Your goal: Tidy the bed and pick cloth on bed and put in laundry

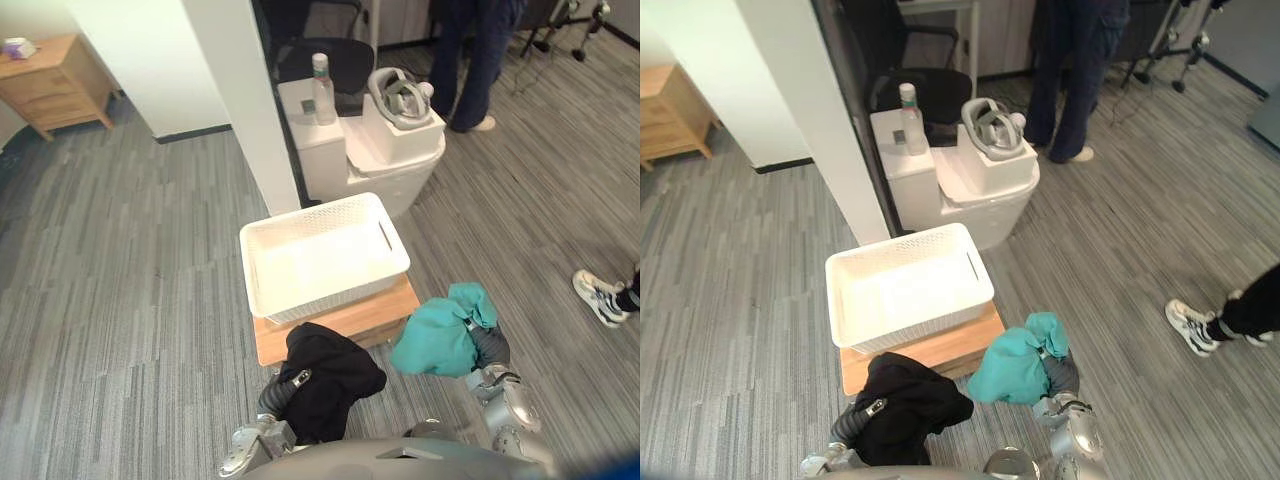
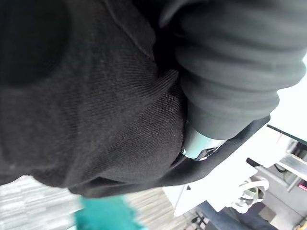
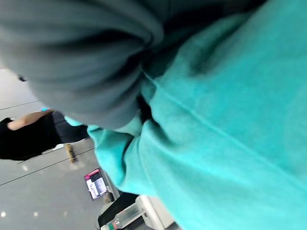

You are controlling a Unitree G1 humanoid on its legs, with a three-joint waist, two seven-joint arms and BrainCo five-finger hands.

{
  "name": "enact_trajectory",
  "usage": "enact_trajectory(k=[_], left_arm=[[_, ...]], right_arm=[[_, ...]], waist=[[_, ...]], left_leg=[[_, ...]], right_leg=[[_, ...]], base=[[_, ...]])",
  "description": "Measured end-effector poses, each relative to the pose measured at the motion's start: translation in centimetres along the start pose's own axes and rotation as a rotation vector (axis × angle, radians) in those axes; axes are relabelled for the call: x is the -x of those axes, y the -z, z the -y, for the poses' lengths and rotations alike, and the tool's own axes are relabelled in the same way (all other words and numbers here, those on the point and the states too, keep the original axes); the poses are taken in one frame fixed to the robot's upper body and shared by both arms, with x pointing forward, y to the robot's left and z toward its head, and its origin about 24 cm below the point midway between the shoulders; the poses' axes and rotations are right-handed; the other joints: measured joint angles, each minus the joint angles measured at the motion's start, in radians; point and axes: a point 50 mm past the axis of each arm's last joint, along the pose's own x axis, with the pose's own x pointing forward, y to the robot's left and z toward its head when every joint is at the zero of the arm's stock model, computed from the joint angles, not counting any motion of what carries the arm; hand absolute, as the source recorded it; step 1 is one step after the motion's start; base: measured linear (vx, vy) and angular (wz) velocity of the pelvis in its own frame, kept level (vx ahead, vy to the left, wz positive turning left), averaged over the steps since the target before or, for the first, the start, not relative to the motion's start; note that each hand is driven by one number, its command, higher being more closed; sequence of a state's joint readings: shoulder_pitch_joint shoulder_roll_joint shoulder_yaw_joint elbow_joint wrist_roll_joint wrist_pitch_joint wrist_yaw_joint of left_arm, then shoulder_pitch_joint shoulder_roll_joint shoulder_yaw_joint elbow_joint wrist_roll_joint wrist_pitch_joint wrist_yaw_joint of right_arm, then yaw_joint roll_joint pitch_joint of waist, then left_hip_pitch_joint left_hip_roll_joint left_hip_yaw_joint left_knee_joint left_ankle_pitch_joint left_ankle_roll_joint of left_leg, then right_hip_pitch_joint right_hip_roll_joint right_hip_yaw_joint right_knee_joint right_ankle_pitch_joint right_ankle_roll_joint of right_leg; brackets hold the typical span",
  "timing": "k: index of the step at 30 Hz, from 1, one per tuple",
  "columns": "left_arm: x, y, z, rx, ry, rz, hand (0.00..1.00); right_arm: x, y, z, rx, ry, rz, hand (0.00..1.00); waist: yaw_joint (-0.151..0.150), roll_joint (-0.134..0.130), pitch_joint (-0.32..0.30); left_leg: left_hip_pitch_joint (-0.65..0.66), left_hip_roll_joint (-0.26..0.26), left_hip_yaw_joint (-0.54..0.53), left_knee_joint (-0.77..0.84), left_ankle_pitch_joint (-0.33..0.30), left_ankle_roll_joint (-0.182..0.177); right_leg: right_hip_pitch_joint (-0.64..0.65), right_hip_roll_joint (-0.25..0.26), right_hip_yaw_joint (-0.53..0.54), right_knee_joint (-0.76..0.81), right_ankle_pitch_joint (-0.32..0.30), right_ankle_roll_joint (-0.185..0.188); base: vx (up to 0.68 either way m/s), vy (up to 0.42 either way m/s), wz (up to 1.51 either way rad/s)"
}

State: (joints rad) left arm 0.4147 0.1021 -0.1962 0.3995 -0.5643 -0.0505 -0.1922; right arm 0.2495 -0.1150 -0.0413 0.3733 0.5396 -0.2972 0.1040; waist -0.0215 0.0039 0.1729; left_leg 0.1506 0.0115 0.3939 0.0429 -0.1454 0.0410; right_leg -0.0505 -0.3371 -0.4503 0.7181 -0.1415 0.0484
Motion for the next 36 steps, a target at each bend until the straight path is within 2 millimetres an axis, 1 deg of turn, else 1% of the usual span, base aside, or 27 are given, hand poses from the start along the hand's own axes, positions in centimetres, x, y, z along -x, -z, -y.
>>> enact_trajectory(k=[1, 2, 3, 4, 5, 6, 7, 8, 9, 10, 11, 12, 13, 14, 16, 17, 18, 19, 20, 23, 24, 25, 29, 32, 34, 35, 36], left_arm=[[0.1, 0.0, -0.5, -0.017, -0.011, -0.013, 1.0], [0.1, 0.0, -0.7, -0.024, -0.014, -0.016, 1.0], [0.3, -0.3, -1.4, -0.034, -0.031, -0.015, 1.0], [0.4, -0.3, -1.9, -0.04, -0.044, -0.021, 1.0], [0.5, -0.3, -2.1, -0.046, -0.049, -0.028, 1.0], [0.6, -0.3, -2.5, -0.056, -0.058, -0.033, 1.0], [0.8, -0.5, -3.1, -0.074, -0.066, -0.038, 1.0], [0.8, -0.3, -3.3, -0.074, -0.076, -0.054, 1.0], [0.7, 0.0, -3.1, -0.058, -0.073, -0.058, 1.0], [0.7, 0.3, -2.7, -0.039, -0.066, -0.057, 1.0], [0.6, 0.3, -2.5, -0.031, -0.063, -0.055, 1.0], [0.5, 0.4, -2.3, -0.025, -0.058, -0.055, 1.0], [0.5, 0.4, -2.3, -0.025, -0.06, -0.055, 1.0], [0.5, 0.4, -2.4, -0.025, -0.061, -0.055, 1.0], [0.4, 0.6, -2.5, -0.024, -0.066, -0.063, 1.0], [0.4, 0.7, -2.5, -0.023, -0.069, -0.068, 1.0], [0.4, 0.8, -2.7, -0.024, -0.076, -0.078, 1.0], [0.3, 0.9, -2.8, -0.024, -0.081, -0.084, 1.0], [0.3, 1.2, -3.0, -0.023, -0.095, -0.098, 1.0], [0.1, 1.4, -3.6, 0.011, -0.128, -0.114, 1.0], [0.1, 1.5, -3.8, 0.022, -0.141, -0.116, 1.0], [0.0, 1.5, -4.0, 0.036, -0.16, -0.116, 1.0], [0.1, 1.8, -4.7, 0.047, -0.2, -0.124, 1.0], [0.3, 1.8, -5.1, 0.058, -0.228, -0.122, 1.0], [0.3, 1.9, -5.2, 0.062, -0.244, -0.126, 1.0], [0.3, 1.9, -5.3, 0.063, -0.249, -0.128, 1.0], [0.4, 2.0, -5.5, 0.067, -0.26, -0.134, 1.0]], right_arm=[[0.5, 0.1, 0.3, -0.008, 0.036, 0.017, 1.0], [0.7, 0.0, 0.4, -0.015, 0.053, 0.032, 1.0], [0.7, -1.0, 0.4, -0.021, 0.064, 0.088, 1.0], [0.5, -2.7, 0.4, -0.021, 0.061, 0.175, 1.0], [0.5, -3.9, 0.4, -0.02, 0.058, 0.231, 1.0], [0.5, -6.3, 0.2, -0.015, 0.043, 0.346, 1.0], [0.6, -8.2, -0.1, -0.009, 0.025, 0.442, 1.0], [0.5, -9.3, 0.1, 0.01, 0.019, 0.484, 1.0], [-0.1, -11.2, 0.1, 0.045, -0.005, 0.544, 1.0], [-0.7, -13.0, -0.2, 0.084, -0.039, 0.6, 1.0], [-1.0, -13.9, -0.4, 0.103, -0.057, 0.625, 1.0], [-1.6, -15.1, -0.8, 0.136, -0.09, 0.649, 1.0], [-1.8, -16.0, -1.2, 0.165, -0.118, 0.662, 1.0], [-1.7, -16.5, -1.5, 0.175, -0.139, 0.677, 1.0], [-1.1, -18.6, -3.6, 0.207, -0.263, 0.751, 1.0], [-1.0, -19.1, -4.1, 0.221, -0.3, 0.767, 1.0], [-0.9, -20.0, -5.0, 0.248, -0.365, 0.785, 1.0], [-0.8, -20.3, -5.4, 0.257, -0.392, 0.789, 1.0], [-1.0, -20.7, -6.3, 0.269, -0.447, 0.787, 1.0], [-1.6, -20.5, -8.6, 0.297, -0.58, 0.723, 1.0], [-1.8, -20.2, -9.2, 0.298, -0.611, 0.699, 1.0], [-2.0, -19.8, -10.2, 0.3, -0.662, 0.657, 1.0], [-2.4, -18.4, -11.4, 0.305, -0.731, 0.551, 1.0], [-2.7, -16.5, -12.3, 0.309, -0.781, 0.451, 1.0], [-2.9, -14.4, -13.4, 0.314, -0.829, 0.357, 1.0], [-2.9, -13.9, -13.7, 0.317, -0.838, 0.336, 1.0], [-3.1, -12.7, -14.2, 0.323, -0.855, 0.283, 1.0]], waist=[[-0.02, 0.002, 0.0], [-0.024, -0.003, -0.003], [-0.035, -0.015, -0.005], [-0.046, -0.017, -0.007], [-0.048, -0.017, -0.007], [-0.051, -0.029, -0.014], [-0.05, -0.065, -0.024], [-0.049, -0.065, -0.026], [-0.04, -0.03, -0.034], [-0.042, -0.003, -0.045], [-0.041, 0.01, -0.047], [-0.041, 0.02, -0.045], [-0.039, 0.02, -0.046], [-0.038, 0.02, -0.046], [-0.033, 0.018, -0.046], [-0.029, 0.016, -0.047], [-0.025, 0.01, -0.05], [-0.022, 0.006, -0.052], [-0.017, -0.003, -0.058], [-0.014, -0.028, -0.075], [-0.012, -0.031, -0.077], [-0.012, -0.032, -0.077], [-0.001, -0.029, -0.08], [0.013, -0.027, -0.081], [0.016, -0.026, -0.083], [0.017, -0.026, -0.083], [0.026, -0.026, -0.083]], left_leg=[[0.009, 0.005, -0.051, 0.005, -0.011, 0.004], [0.009, 0.009, -0.071, 0.01, -0.012, 0.002], [0.01, 0.018, -0.104, 0.014, -0.014, -0.003], [0.009, 0.029, -0.139, 0.014, -0.017, -0.012], [0.008, 0.034, -0.156, 0.016, -0.02, -0.018], [0.006, 0.035, -0.178, 0.029, -0.031, -0.036], [0.011, 0.015, -0.196, 0.036, -0.042, -0.055], [0.023, 0.024, -0.206, 0.036, -0.052, -0.068], [0.028, 0.057, -0.208, 0.036, -0.054, -0.078], [0.028, 0.075, -0.208, 0.028, -0.058, -0.088], [0.031, 0.083, -0.208, 0.025, -0.058, -0.092], [0.041, 0.091, -0.209, 0.019, -0.05, -0.107], [0.047, 0.094, -0.208, 0.012, -0.038, -0.117], [0.049, 0.094, -0.207, 0.012, -0.034, -0.117], [0.045, 0.093, -0.203, 0.012, -0.025, -0.115], [0.042, 0.092, -0.202, 0.012, -0.023, -0.116], [0.039, 0.089, -0.196, 0.011, -0.019, -0.116], [0.038, 0.087, -0.191, 0.011, -0.015, -0.117], [0.038, 0.084, -0.185, 0.011, -0.01, -0.114], [0.033, 0.076, -0.186, 0.011, -0.009, -0.112], [0.028, 0.076, -0.186, 0.011, -0.009, -0.112], [0.019, 0.076, -0.186, 0.009, -0.009, -0.112], [0.006, 0.08, -0.187, 0.005, -0.008, -0.111], [0.006, 0.09, -0.187, -0.01, -0.007, -0.109], [0.009, 0.092, -0.191, -0.026, 0.002, -0.11], [0.009, 0.092, -0.192, -0.027, 0.004, -0.11], [0.009, 0.091, -0.194, -0.034, 0.01, -0.111]], right_leg=[[-0.053, 0.027, 0.102, 0.066, -0.052, 0.009], [-0.076, 0.047, 0.141, 0.061, -0.074, 0.01], [-0.117, 0.089, 0.215, 0.012, -0.094, 0.008], [-0.14, 0.137, 0.277, -0.089, -0.097, 0.017], [-0.145, 0.162, 0.31, -0.148, -0.094, 0.022], [-0.147, 0.195, 0.369, -0.279, -0.058, 0.035], [-0.127, 0.197, 0.406, -0.405, 0.074, 0.036], [-0.104, 0.196, 0.399, -0.414, 0.047, 0.041], [-0.08, 0.225, 0.381, -0.444, 0.062, 0.031], [-0.066, 0.243, 0.368, -0.479, 0.063, 0.028], [-0.059, 0.25, 0.361, -0.491, 0.067, 0.022], [-0.038, 0.258, 0.352, -0.513, 0.071, 0.017], [-0.015, 0.261, 0.348, -0.532, 0.071, 0.016], [-0.005, 0.262, 0.348, -0.544, 0.073, 0.013], [0.015, 0.264, 0.348, -0.594, 0.096, 0.011], [0.021, 0.264, 0.348, -0.61, 0.105, 0.013], [0.029, 0.263, 0.35, -0.641, 0.125, 0.014], [0.034, 0.263, 0.351, -0.655, 0.133, 0.014], [0.047, 0.261, 0.351, -0.681, 0.149, 0.013], [0.061, 0.256, 0.351, -0.717, 0.161, 0.018], [0.061, 0.256, 0.349, -0.722, 0.164, 0.018], [0.06, 0.256, 0.346, -0.735, 0.171, 0.015], [0.061, 0.258, 0.328, -0.763, 0.193, 0.013], [0.078, 0.269, 0.314, -0.799, 0.217, 0.008], [0.09, 0.27, 0.292, -0.814, 0.229, 0.005], [0.09, 0.27, 0.289, -0.814, 0.229, 0.004], [0.09, 0.269, 0.286, -0.814, 0.23, 0.003]], base=[[0.23, -0.018, 1.09], [0.24, -0.043, 1.27], [0.25, -0.098, 1.06], [0.2, -0.088, 0.96], [0.31, -0.167, 0.85], [0.28, -0.168, 0.75], [0.35, -0.213, 0.69], [0.31, -0.168, 0.35], [0.3, -0.137, 0.16], [0.29, -0.115, 0.08], [0.26, -0.097, 0.14], [0.21, -0.079, 0.14], [0.17, -0.063, 0.15], [0.12, -0.037, 0.1], [0.09, -0.001, 0.0], [0.05, 0.026, -0.05], [0.01, 0.019, -0.07], [0.01, 0.035, -0.08], [0.0, 0.0, 0.0], [-0.04, 0.011, 0.04], [-0.08, -0.008, 0.13], [-0.08, -0.01, 0.14], [-0.08, -0.026, 0.11], [-0.11, -0.047, 0.12], [-0.11, -0.051, 0.19], [-0.11, -0.047, 0.1], [-0.11, -0.045, 0.07]])
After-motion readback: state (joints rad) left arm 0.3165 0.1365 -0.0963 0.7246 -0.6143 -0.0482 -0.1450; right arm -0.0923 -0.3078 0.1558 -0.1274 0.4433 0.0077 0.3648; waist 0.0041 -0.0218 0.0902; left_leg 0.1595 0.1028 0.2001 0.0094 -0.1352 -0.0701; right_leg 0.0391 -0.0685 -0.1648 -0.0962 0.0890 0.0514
